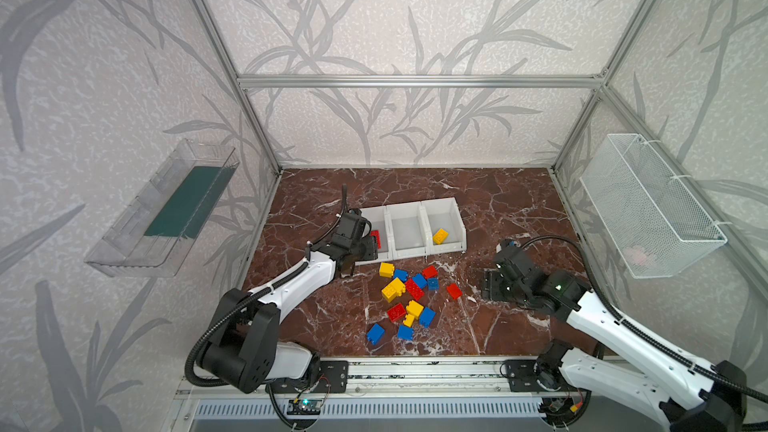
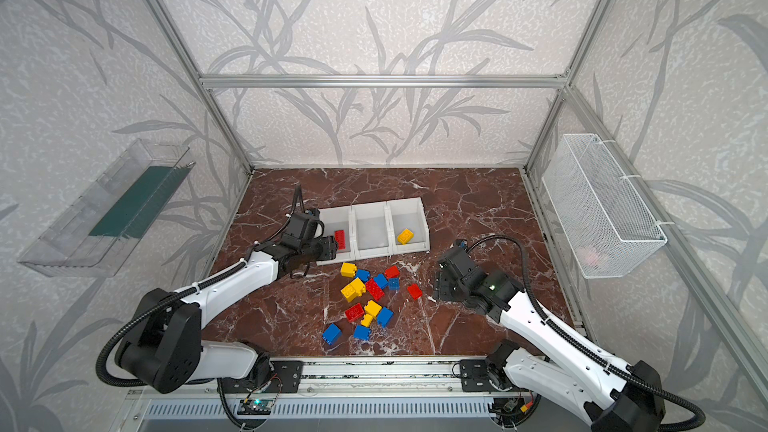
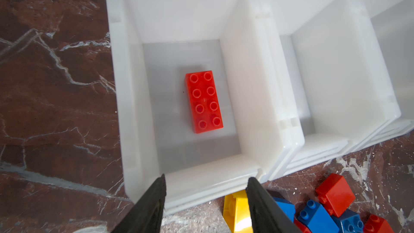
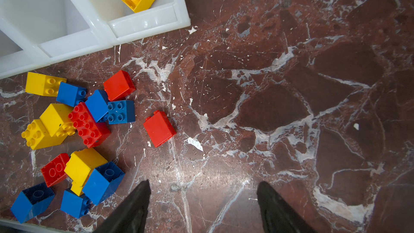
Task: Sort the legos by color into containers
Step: 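Lift the red brick into the compartment nearest the left arm and release, then move the right gripper over the blue bricks at the pile's near edge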
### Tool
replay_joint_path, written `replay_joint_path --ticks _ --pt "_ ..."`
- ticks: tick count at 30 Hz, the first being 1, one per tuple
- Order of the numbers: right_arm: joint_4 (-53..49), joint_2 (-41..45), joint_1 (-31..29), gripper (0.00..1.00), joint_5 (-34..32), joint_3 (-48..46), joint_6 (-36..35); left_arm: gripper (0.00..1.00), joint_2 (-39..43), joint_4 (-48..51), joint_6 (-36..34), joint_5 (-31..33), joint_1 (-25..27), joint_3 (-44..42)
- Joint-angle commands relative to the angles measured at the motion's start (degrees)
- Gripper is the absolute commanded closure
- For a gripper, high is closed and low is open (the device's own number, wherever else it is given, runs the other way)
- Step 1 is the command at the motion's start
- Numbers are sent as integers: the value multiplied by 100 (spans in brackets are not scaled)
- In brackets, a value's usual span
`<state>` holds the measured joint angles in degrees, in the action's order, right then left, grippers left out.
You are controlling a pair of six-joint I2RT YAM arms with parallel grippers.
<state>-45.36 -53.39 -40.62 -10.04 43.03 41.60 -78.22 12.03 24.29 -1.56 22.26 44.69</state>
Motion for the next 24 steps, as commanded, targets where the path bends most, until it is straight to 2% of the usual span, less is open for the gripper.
replay_joint_path --ticks 1,12,18,24 --pt "-142 -22 -51 24 -68 170 45 39 241 -29 49 51 -14 -64" --pt "61 -254 -251 24 64 222 -132 39 590 79 108 90 -11 -250" --pt "197 -814 -1008 24 99 331 -227 39 913 151 195 134 -19 -518" --pt "322 -1589 -1757 24 -6 622 9 39 1357 271 317 200 -12 -806"
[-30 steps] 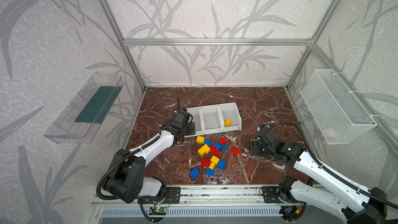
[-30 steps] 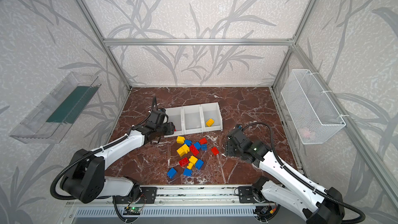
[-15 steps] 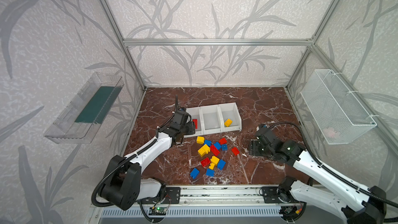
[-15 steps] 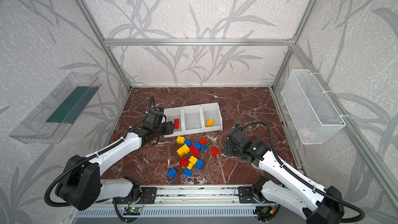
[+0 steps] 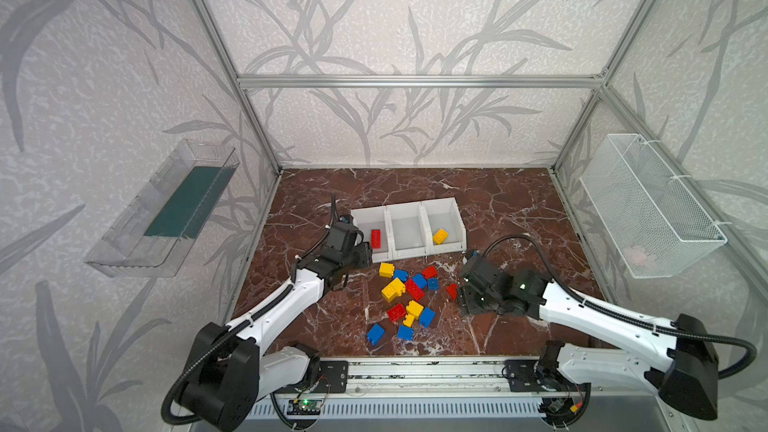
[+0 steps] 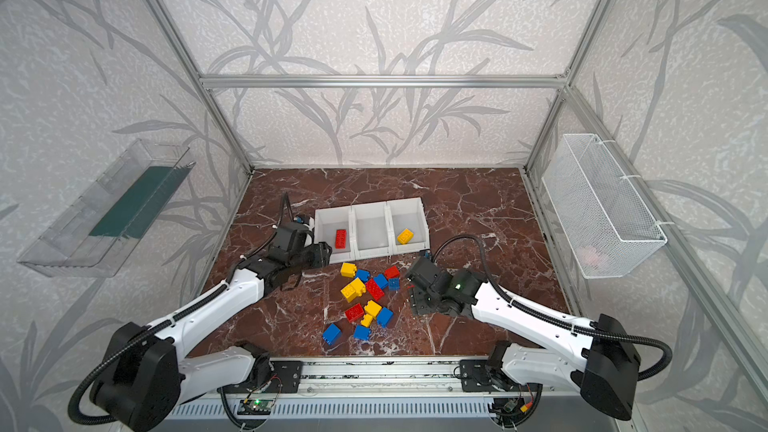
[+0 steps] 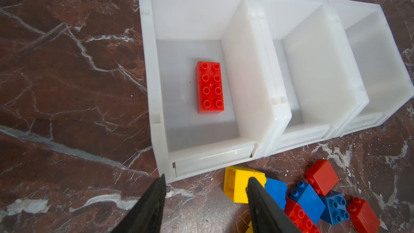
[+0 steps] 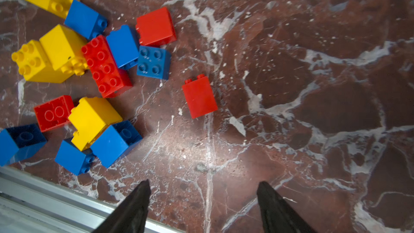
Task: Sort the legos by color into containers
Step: 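Move the right gripper over the blue bricks at the pile's near edge, then lower the right gripper onto a blue 2x2 brick and close it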
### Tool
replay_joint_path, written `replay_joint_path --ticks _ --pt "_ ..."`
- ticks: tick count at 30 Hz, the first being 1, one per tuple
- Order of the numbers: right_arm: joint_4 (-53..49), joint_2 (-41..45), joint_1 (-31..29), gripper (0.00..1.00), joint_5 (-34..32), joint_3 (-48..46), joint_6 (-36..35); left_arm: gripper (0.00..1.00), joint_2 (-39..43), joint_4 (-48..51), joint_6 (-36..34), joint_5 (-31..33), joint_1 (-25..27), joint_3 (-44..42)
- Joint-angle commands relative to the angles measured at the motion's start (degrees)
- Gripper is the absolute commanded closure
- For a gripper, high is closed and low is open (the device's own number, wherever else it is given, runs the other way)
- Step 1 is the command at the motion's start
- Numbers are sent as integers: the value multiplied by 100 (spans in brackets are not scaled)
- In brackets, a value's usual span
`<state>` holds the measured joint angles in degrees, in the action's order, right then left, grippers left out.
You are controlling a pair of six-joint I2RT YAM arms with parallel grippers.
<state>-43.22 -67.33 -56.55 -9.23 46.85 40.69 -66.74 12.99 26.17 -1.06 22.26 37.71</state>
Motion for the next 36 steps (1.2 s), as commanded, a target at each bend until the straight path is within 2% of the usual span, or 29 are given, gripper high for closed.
replay_joint_path --ticks 1,6,12,19,31,36 --pt "178 -352 -453 24 -87 307 166 39 280 203 138 163 -16 -152" --pt "420 -1247 -1133 23 -96 713 346 39 551 367 184 189 -13 -311" --pt "296 -2140 -1633 20 -70 1229 306 39 869 440 279 228 -12 -527" --pt "60 -2418 -1641 19 -385 1341 736 39 1002 433 341 181 -12 -666" --pt "206 -3014 -1552 18 -492 1582 692 39 974 388 363 106 -14 -756" --pt "219 -2970 -1346 18 -592 1260 891 39 992 380 378 80 -12 -825"
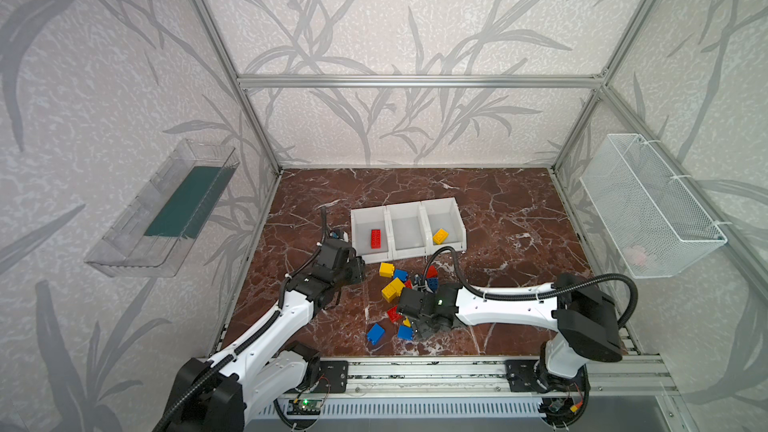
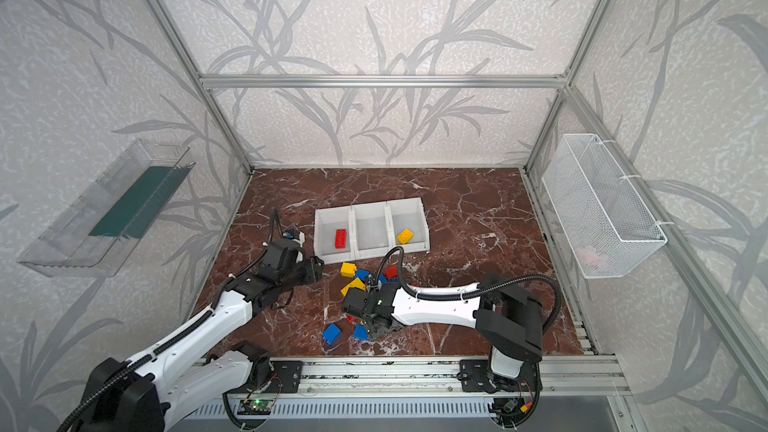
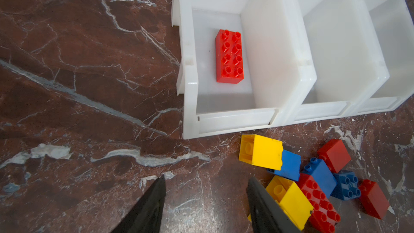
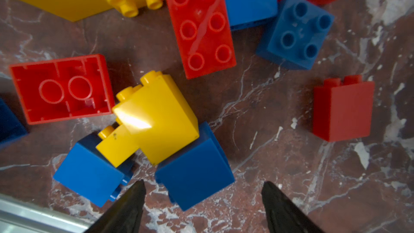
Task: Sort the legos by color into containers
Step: 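Lower the right gripper onto a blue 2x2 brick and close it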
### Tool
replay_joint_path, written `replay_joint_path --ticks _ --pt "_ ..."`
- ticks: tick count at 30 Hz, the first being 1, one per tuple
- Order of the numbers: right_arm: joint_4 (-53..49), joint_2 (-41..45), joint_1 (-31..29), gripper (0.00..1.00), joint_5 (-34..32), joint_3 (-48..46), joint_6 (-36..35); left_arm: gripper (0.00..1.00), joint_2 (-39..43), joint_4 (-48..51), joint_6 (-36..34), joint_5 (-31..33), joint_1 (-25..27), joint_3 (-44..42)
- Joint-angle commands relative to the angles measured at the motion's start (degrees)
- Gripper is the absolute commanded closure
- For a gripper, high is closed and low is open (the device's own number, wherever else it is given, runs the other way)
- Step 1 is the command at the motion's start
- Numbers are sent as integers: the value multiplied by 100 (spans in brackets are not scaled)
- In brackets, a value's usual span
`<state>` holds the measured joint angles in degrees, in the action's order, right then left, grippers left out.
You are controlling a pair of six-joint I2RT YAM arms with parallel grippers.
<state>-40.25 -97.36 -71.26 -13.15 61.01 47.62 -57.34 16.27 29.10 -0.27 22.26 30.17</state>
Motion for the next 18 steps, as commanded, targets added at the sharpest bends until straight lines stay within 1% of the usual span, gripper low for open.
replay_joint_path --ticks 1,7,11,14,18 --pt "-42 109 180 18 -214 -266 236 39 56 45 87 0 -13 -86" --pt "186 624 541 18 -182 -929 430 39 -16 -23 97 -49 -11 -108" --pt "89 800 589 18 -133 -1004 402 39 -47 -37 100 -67 -11 -115" --pt "209 965 588 18 3 -1088 402 39 -12 -77 104 -42 -11 -156" --pt "380 998 608 18 -77 -1082 472 39 43 -150 132 -36 -11 -261"
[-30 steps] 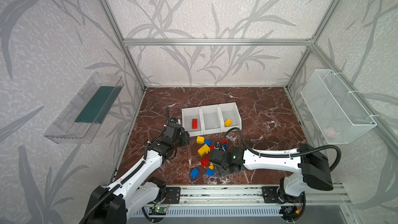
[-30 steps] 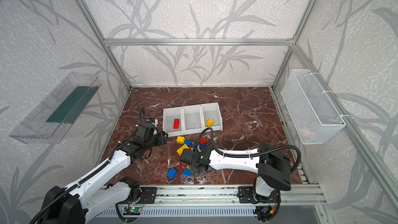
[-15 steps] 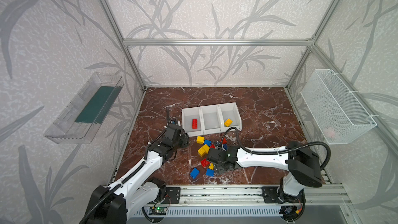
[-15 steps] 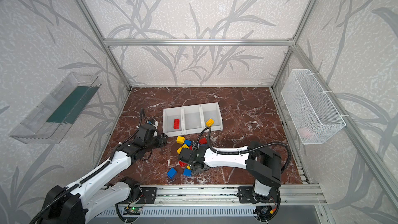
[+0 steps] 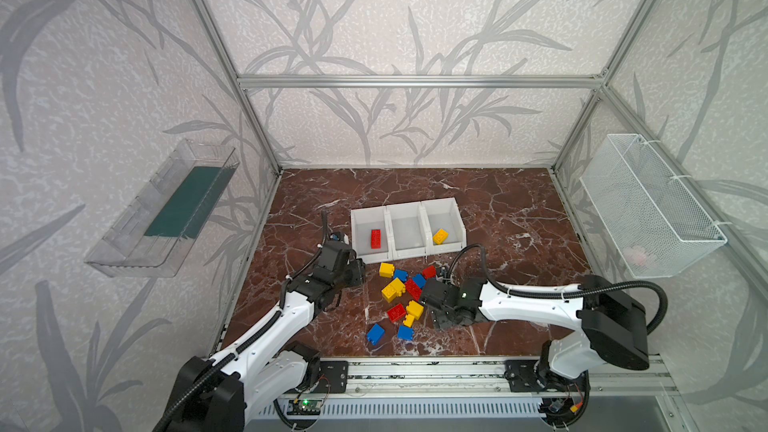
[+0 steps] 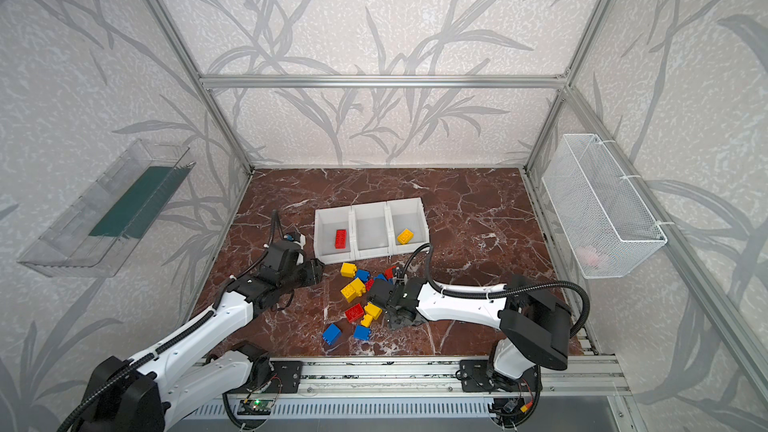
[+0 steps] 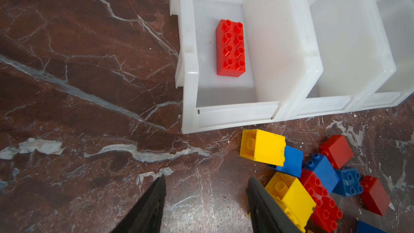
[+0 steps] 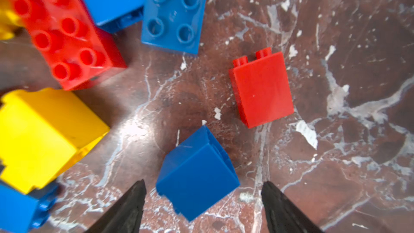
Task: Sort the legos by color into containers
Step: 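Lower the right gripper onto a blue 2x2 brick and close it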
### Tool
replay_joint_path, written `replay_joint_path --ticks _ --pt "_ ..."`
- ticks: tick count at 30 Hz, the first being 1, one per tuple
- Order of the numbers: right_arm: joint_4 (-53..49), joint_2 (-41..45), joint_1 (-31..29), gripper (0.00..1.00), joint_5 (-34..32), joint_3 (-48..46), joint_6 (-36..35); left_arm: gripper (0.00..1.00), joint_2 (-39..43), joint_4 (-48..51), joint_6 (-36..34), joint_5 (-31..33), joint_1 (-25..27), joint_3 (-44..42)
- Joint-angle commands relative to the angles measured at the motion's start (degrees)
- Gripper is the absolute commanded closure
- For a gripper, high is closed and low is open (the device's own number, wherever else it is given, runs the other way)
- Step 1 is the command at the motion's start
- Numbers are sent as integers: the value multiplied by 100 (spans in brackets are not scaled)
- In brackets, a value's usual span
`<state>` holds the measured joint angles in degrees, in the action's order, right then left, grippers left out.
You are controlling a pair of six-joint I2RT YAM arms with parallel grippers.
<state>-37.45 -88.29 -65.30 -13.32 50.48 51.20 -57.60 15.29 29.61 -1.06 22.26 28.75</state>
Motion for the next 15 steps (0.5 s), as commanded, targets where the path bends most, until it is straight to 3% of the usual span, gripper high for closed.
replay_joint_path --ticks 1,15 --pt "112 57 31 18 -93 14 128 39 83 -67 93 49 -11 -139" --pt "20 -548 375 22 -294 280 631 39 175 -140 44 52 -11 -300"
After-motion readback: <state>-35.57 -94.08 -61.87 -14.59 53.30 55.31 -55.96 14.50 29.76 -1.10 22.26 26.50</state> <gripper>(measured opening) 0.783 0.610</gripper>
